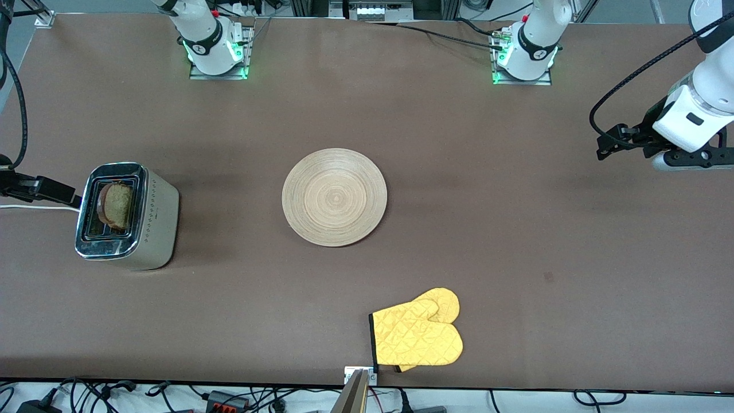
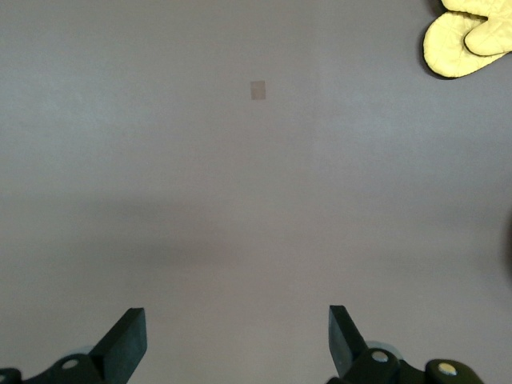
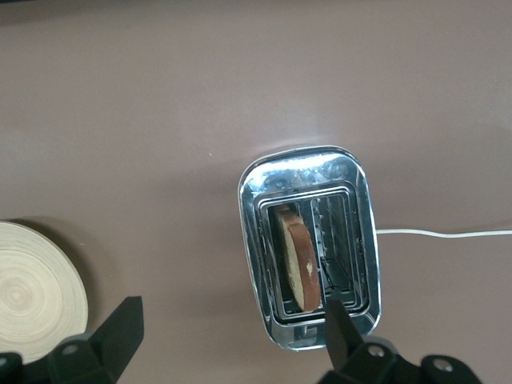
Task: Move plate and put bread in toaster
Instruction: 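Open the right gripper and raise it away from the toaster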
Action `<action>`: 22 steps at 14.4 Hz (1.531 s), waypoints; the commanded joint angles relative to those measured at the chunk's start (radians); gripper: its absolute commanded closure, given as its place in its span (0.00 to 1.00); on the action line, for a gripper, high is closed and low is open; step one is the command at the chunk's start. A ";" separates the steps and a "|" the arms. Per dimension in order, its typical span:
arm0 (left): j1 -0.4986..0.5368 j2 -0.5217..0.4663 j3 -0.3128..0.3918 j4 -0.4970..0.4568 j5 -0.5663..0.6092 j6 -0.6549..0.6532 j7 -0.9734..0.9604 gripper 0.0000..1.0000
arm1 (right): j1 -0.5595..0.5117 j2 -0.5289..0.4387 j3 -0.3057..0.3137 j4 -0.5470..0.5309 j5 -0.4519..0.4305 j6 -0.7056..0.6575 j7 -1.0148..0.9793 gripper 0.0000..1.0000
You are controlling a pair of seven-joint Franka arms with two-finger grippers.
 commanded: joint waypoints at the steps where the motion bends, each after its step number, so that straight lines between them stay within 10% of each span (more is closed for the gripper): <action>1: 0.001 -0.012 0.002 0.002 -0.012 -0.004 -0.005 0.00 | -0.015 -0.111 0.019 -0.172 -0.016 0.045 -0.017 0.00; 5: 0.001 -0.012 0.002 0.002 -0.012 -0.004 -0.005 0.00 | -0.013 -0.270 0.016 -0.401 -0.026 0.119 -0.070 0.00; 22: 0.001 -0.010 0.005 0.002 -0.012 -0.004 -0.005 0.00 | -0.010 -0.366 0.018 -0.478 -0.029 0.110 -0.066 0.00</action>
